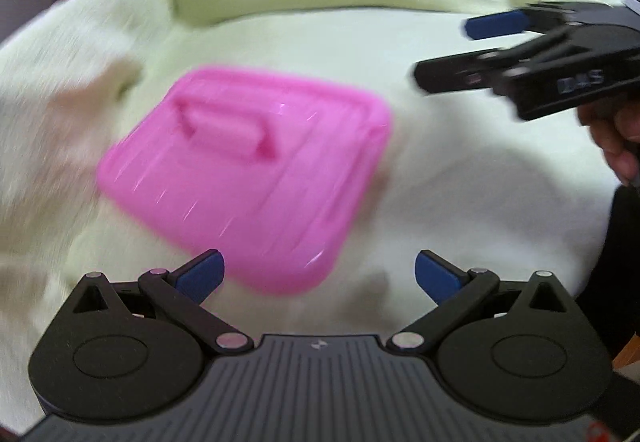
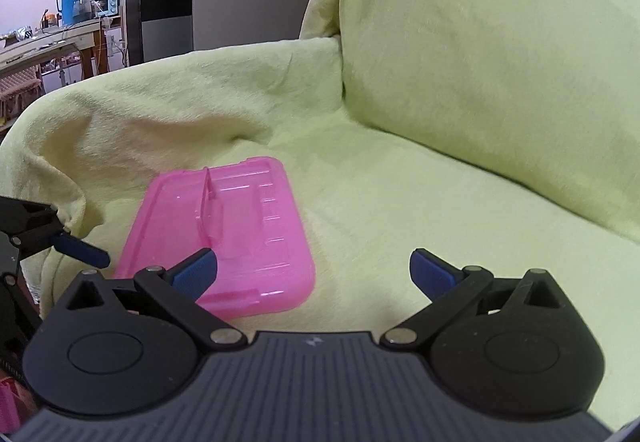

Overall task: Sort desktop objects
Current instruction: 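Move the left tool to the lid rim while the right tool reaches the lid handle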

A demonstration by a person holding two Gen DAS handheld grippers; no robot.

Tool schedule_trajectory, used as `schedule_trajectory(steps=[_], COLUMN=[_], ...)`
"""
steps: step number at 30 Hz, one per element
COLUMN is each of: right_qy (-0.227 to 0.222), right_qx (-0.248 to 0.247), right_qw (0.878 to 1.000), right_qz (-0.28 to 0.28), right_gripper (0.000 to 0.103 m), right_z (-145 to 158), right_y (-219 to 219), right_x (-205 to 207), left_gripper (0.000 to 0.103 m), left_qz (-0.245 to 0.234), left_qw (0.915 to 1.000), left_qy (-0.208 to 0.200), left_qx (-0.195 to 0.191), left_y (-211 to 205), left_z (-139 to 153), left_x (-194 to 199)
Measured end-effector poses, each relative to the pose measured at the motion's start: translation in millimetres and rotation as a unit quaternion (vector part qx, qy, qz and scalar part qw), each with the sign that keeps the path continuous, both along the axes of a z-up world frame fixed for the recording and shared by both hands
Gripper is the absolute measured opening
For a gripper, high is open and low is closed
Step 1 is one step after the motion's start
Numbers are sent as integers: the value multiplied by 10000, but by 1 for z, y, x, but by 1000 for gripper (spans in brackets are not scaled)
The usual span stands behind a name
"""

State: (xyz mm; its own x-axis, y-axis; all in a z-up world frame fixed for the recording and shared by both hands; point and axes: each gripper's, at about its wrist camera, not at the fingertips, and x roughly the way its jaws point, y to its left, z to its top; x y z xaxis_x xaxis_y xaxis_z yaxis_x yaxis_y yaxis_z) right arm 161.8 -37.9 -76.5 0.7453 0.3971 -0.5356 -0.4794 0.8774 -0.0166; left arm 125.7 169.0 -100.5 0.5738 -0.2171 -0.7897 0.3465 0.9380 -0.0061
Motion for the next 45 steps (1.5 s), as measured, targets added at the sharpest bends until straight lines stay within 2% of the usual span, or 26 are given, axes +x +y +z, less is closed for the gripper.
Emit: schedule_trajectory(steps=[6, 16, 20, 24, 26, 29, 31, 33, 35, 37, 39, 41, 45], right_qy=[-17, -130, -250, -463, -555, -770, -989, -1354, -1765, -1936, -1974, -1990, -2108], right_qx=[72, 242, 70, -302, -494, -869, -1204, -1623, -2035, -2310, -2482, -2626, -2986], right_qw=[10000, 9990, 9991, 9983, 9972, 9931, 9867, 9752, 9595, 9482, 9415, 9360, 9189], right_qz=[60, -357, -322, -208, -112, 189, 455, 652, 827, 1007, 1140, 1241, 1482], right_gripper=[101, 101, 101, 101, 98, 92, 89, 80, 72, 65, 45, 43, 39], right_z=[1, 14, 18, 17, 15, 12, 10, 7, 1, -3, -7, -10, -20], right_y=[4, -22, -25, -22, -16, 0, 14, 31, 46, 58, 69, 78, 95], right_x=[-3, 6, 6, 6, 8, 7, 4, 1, -2, 1, 7, 15, 23], left_gripper=[102, 102, 102, 102, 102, 102, 102, 102, 100, 94, 85, 81, 65], left_qz=[74, -553, -773, -926, -942, -851, -753, -713, -775, -899, -1056, -1218, -1463], left_qw=[9983, 9966, 9951, 9948, 9951, 9925, 9873, 9798, 9689, 9560, 9417, 9264, 9064], left_qy=[337, 113, -10, -170, -302, -659, -891, -1050, -1214, -1308, -1360, -1454, -1599], left_qx=[-476, -603, -611, -382, -79, 572, 1076, 1547, 2012, 2469, 2890, 3253, 3627], left_y=[9, -45, -65, -64, -57, -43, -34, -28, -28, -31, -34, -37, -37], left_z=[-12, -7, -7, 3, 10, 20, 26, 31, 31, 28, 18, 8, -1], left_x=[20, 30, 40, 29, 20, 9, 9, 14, 23, 32, 44, 54, 66])
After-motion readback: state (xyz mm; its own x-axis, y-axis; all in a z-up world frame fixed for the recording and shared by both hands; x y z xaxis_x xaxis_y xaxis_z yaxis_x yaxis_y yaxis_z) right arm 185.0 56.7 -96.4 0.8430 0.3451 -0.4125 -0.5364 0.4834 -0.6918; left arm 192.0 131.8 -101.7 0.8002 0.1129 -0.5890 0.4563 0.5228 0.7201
